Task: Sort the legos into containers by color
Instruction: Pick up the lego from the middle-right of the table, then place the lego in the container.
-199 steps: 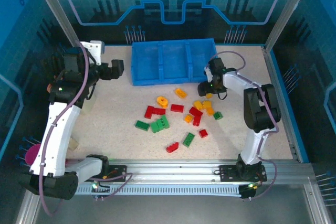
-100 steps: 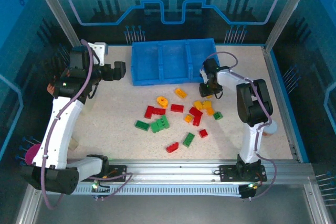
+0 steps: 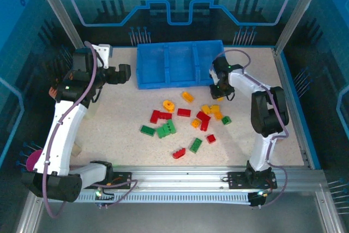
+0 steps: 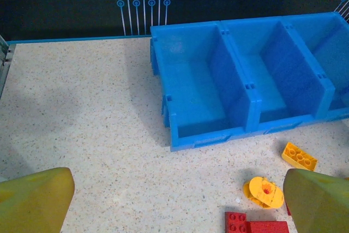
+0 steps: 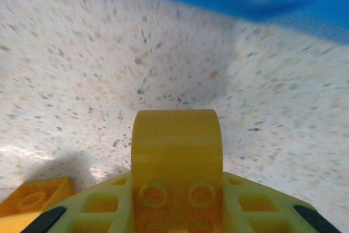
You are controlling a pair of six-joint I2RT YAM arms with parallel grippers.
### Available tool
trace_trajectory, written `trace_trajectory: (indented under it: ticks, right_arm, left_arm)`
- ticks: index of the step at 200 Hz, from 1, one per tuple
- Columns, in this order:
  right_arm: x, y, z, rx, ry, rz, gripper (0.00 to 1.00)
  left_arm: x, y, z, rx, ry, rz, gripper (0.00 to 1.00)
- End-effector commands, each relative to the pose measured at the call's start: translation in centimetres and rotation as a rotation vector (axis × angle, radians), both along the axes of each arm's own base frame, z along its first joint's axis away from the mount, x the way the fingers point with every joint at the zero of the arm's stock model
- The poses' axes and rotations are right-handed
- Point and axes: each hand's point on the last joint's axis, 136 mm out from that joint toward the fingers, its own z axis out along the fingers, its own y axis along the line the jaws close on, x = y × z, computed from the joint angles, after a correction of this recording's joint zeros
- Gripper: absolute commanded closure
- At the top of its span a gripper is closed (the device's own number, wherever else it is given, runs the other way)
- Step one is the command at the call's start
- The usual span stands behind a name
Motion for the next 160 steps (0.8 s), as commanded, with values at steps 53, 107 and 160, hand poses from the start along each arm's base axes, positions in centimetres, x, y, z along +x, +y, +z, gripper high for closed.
trace_trajectory:
  ticks: [53, 107, 160]
  right_arm:
    - [9.6, 2.2, 7.0, 0.06, -0.273, -0.075, 0.7]
    - [16.9, 1.9, 5.5, 0.029, -0.312, -0.107, 0.67]
    - [19.3, 1.5, 1.6, 0.037, -0.267, -0.141, 0.65]
  left_arm:
    - [0.6, -0.5, 1.3, -0.003, -0.056, -0.022, 0.0]
    - [-0.3, -1.0, 1.3, -0.005, -0.039, -0.058, 0.0]
    - [-0.9, -1.1, 1.1, -0.016, -0.017, -0.061, 0.01]
